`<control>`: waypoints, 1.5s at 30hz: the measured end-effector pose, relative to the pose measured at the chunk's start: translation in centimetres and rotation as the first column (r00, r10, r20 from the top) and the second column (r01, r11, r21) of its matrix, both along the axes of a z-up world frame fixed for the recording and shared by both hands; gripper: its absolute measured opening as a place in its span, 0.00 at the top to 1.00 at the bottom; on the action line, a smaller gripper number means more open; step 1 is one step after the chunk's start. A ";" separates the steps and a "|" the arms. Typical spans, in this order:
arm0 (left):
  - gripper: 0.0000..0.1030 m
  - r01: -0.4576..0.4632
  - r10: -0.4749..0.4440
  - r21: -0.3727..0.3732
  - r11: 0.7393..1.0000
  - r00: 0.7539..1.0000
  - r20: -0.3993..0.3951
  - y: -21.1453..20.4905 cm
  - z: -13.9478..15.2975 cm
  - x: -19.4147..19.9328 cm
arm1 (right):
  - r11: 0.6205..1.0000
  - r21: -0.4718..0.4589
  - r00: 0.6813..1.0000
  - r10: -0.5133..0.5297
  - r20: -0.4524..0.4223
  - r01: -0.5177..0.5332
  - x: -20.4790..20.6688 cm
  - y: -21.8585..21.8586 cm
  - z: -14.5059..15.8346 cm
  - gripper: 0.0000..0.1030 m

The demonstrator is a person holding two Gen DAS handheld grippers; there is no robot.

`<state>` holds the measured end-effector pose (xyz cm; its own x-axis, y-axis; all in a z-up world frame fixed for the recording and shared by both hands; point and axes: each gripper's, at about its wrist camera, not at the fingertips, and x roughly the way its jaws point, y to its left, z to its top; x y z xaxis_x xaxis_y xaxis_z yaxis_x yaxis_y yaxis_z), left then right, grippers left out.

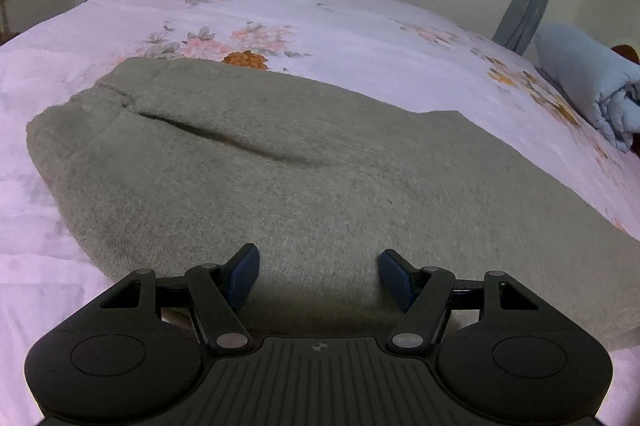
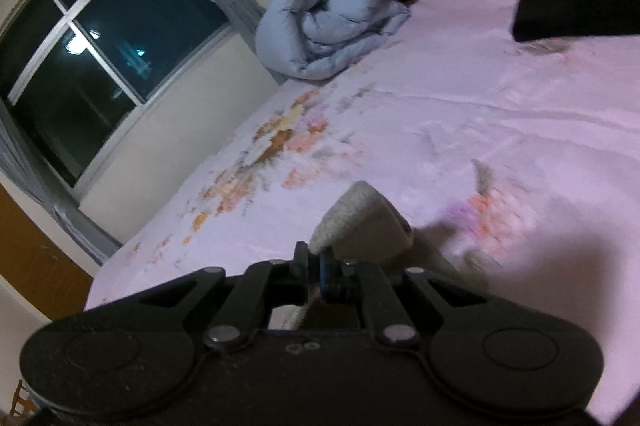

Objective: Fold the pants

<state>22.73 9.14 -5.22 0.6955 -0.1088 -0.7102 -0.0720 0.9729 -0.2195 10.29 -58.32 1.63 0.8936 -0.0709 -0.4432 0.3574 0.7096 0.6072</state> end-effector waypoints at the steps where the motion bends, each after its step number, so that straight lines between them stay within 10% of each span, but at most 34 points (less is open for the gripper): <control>1: 0.35 0.006 -0.006 0.000 1.000 1.000 -0.001 0.1 0.0 -0.1 | 1.000 0.007 1.000 -0.006 -0.007 0.006 -0.2 0.0 -0.5 1.00; 14: 0.35 0.133 -0.136 -0.048 0.990 0.989 -0.064 1.7 0.8 -0.2 | 0.987 0.143 0.991 -0.053 -0.123 0.070 -1.6 -2.2 -9.9 1.00; 20: 0.35 0.109 -0.112 -0.071 0.992 0.992 -0.052 1.8 1.1 -1.0 | 0.998 0.066 0.997 -0.014 -0.078 0.020 -1.7 -1.4 -7.7 1.00; 28: 0.35 0.042 -0.042 -0.069 0.997 0.999 0.001 1.4 1.8 -3.6 | 0.977 0.204 0.991 -0.038 -0.129 0.064 -1.9 -3.6 -8.6 0.93; 33: 0.34 -0.093 0.095 -0.033 0.995 0.993 0.070 0.4 2.1 -6.8 | 0.993 0.118 0.999 -0.024 -0.026 0.027 -4.7 0.8 -5.7 0.88; 45: 0.30 -0.107 0.123 -0.175 0.979 0.989 0.084 -0.3 0.6 -10.3 | 0.867 0.438 0.971 0.229 0.067 -0.235 -0.3 13.4 -9.5 0.87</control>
<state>12.40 8.80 -4.58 0.7733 -0.1372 -0.6191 -0.1528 0.9073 -0.3919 9.95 -44.89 -7.86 0.8655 0.3391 -0.3687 0.2062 0.4296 0.8792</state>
